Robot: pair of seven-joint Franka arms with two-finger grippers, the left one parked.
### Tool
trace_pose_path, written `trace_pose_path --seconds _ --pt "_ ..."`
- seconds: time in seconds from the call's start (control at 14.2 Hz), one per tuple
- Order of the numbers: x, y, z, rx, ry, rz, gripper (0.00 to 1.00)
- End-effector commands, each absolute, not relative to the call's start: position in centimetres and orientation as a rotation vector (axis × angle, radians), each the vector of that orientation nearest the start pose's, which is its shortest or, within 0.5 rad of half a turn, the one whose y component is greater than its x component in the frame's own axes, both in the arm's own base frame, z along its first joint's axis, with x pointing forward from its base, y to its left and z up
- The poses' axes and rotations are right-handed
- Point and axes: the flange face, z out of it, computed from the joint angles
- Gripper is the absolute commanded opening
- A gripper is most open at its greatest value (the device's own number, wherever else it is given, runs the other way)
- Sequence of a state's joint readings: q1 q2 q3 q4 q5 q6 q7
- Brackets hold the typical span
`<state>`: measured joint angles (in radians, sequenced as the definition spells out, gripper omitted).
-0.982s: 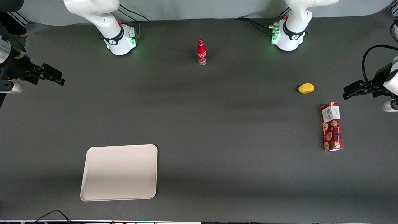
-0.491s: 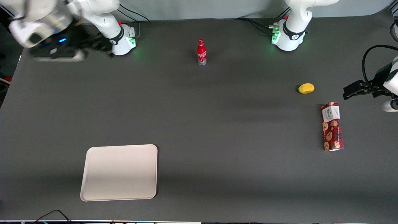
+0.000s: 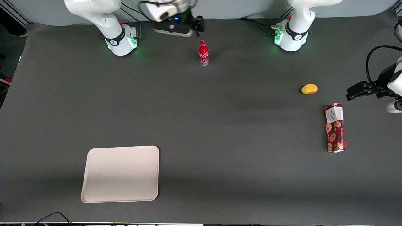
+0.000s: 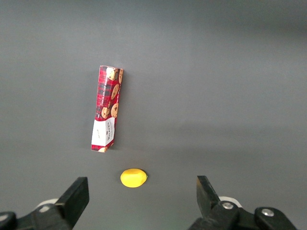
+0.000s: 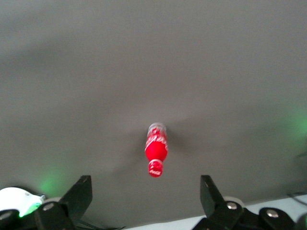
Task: Place coke bottle on tray
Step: 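Move the open right gripper over the red Coca-Cola bottle and lower it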
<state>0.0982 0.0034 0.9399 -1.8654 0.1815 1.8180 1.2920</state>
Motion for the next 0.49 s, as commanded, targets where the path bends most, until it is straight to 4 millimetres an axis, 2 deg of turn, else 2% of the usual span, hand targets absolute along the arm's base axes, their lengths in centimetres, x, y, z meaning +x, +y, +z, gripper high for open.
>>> trace_pose_path --seconds 0.0,0.28,0.35,0.42 --pt "23.9 49.2 45.1 -3.064 0.569 0.245 1.0" --pt "20.0 49.6 39.7 -3.03 0.619 0.184 1.0" --pt "19.2 49.6 38.8 -3.03 0.604 0.167 1.0" --pt "19.2 49.7 38.4 -3.019 0.626 0.174 1.0"
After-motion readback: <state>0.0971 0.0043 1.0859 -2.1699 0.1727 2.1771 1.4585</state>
